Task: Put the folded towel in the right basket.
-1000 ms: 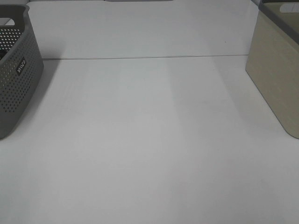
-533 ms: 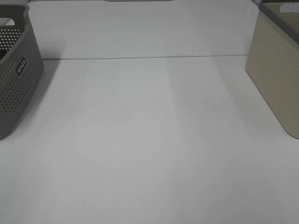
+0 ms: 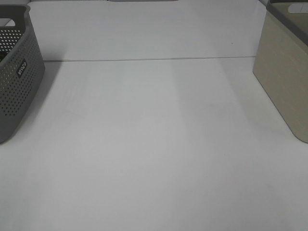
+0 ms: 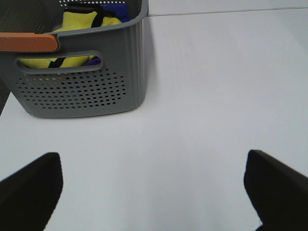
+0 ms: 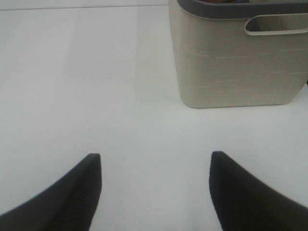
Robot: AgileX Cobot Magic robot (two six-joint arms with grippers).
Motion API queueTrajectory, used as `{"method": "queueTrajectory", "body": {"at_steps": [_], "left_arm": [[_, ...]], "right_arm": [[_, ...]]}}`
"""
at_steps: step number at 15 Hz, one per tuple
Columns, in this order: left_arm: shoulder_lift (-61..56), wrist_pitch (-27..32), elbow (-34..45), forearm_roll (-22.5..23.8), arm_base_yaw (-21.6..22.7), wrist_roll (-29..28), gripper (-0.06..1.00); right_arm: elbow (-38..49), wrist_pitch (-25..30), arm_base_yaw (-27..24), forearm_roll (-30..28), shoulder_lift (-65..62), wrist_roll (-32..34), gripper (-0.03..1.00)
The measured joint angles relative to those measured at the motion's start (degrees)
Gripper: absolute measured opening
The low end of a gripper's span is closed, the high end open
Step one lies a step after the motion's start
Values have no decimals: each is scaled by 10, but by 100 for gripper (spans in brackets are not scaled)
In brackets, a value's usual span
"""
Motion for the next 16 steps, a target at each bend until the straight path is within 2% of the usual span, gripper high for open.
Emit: {"method": "queueTrajectory", "body": {"at_steps": [16], "left_arm": [[0,0,0,0,0,0,97]], "right_arm": [[0,0,0,0,-2,0,62]]}}
